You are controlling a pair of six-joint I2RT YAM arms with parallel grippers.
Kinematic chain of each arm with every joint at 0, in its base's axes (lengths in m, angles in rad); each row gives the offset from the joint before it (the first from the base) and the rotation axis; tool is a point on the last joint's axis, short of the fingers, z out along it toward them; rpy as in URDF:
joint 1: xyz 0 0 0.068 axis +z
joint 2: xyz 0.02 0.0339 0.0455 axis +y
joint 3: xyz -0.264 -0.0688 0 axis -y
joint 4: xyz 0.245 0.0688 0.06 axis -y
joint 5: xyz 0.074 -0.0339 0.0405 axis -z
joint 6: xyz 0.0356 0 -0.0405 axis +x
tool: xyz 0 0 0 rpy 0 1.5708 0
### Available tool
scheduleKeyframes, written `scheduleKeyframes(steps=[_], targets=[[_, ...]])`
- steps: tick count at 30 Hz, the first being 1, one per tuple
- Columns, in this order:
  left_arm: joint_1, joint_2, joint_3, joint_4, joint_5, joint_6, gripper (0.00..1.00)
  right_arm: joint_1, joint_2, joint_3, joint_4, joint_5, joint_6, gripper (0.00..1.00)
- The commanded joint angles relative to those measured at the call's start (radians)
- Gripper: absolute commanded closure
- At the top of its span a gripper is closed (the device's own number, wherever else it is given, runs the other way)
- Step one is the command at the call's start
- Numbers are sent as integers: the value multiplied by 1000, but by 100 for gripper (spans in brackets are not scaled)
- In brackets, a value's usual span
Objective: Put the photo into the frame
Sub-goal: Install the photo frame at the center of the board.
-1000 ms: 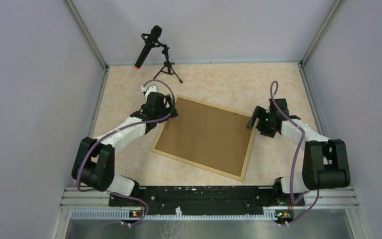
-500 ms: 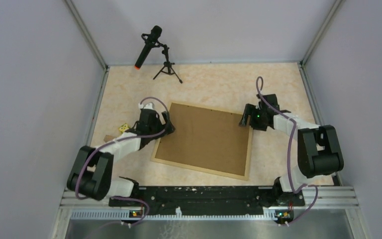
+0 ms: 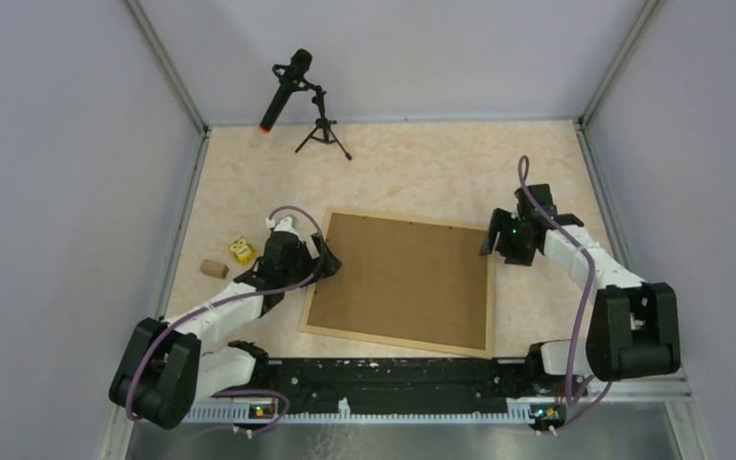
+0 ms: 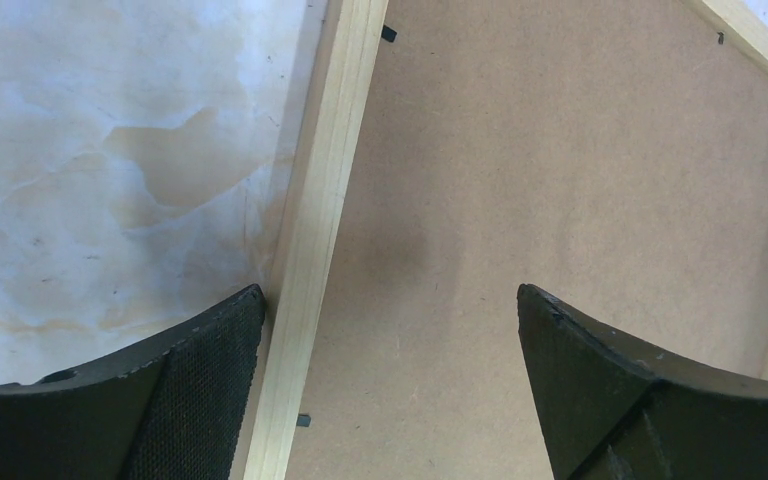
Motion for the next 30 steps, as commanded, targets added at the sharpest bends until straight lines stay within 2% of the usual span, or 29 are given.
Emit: scheduleKeyframes(steps=[1,7,11,20,30], targets=[[-14,15,-21,39,43,-23,2,0,-43,-8,-137,6,30,38],[-44,-1,-22,33,-4,-29,2,29,10,9,-211,99,53,58],[-44,-5,-26,35,-6,-31,2,75,30,15,-220,162,73,60],[-43,-3,-25,36,-5,-32,2,78,58,21,-175,239,71,66],[-41,5,-22,36,-1,-30,2,77,101,14,-130,197,53,66]])
